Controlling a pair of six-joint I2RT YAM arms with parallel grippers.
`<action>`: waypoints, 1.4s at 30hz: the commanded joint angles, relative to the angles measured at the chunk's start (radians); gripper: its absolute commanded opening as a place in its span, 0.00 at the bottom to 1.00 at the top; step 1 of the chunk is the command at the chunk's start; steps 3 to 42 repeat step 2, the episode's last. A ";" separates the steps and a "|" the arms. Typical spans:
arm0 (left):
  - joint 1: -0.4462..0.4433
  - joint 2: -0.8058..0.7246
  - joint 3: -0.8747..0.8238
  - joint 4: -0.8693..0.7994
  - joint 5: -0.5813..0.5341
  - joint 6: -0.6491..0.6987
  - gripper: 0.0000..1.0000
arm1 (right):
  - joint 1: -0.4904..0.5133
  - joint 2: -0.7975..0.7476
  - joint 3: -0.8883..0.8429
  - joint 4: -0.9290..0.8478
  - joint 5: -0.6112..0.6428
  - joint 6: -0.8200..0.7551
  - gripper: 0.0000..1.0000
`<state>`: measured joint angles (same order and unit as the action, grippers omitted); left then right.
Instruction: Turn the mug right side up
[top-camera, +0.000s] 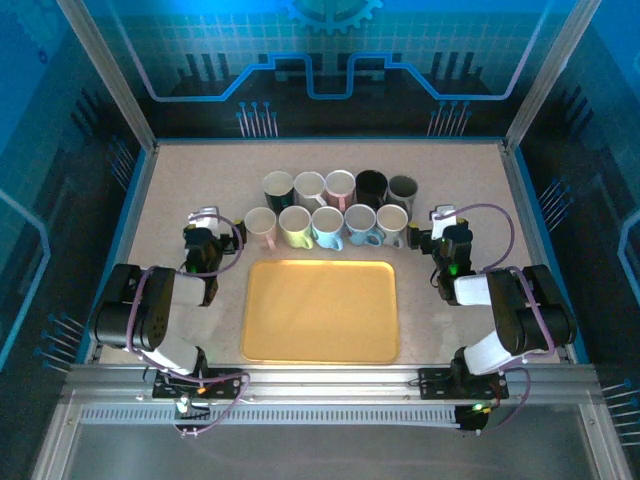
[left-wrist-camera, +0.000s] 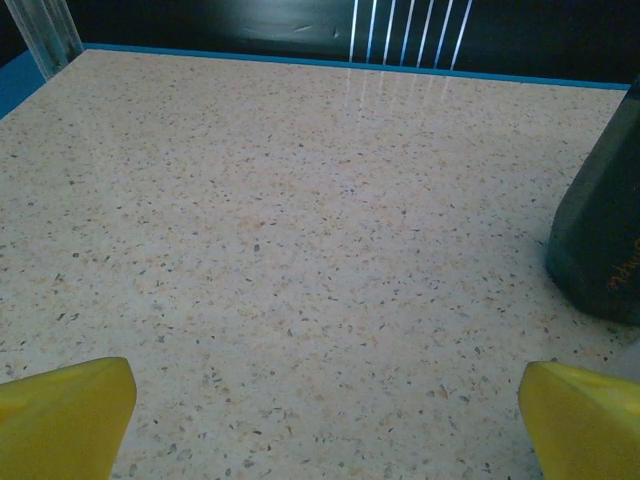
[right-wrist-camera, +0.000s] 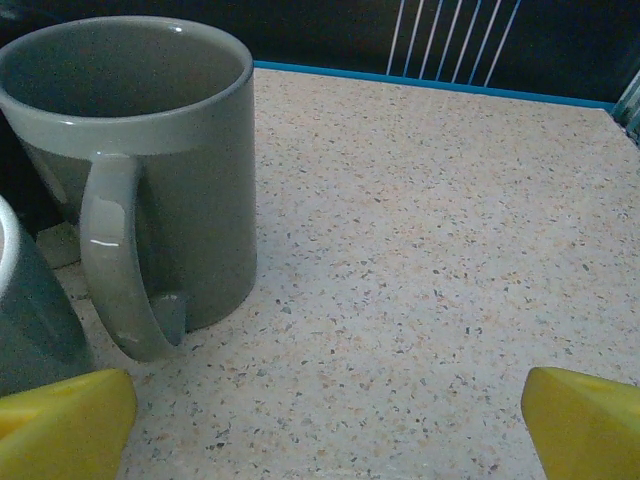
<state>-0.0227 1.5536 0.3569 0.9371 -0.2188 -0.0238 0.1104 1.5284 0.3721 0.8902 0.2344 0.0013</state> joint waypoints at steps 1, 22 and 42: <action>0.001 0.000 0.018 0.003 0.043 0.012 0.99 | -0.002 0.007 0.011 0.019 0.000 -0.010 1.00; 0.001 0.002 0.019 0.000 0.047 0.017 0.99 | -0.002 0.007 0.011 0.019 -0.001 -0.010 1.00; 0.001 0.002 0.019 0.000 0.047 0.017 0.99 | -0.002 0.007 0.011 0.019 -0.001 -0.010 1.00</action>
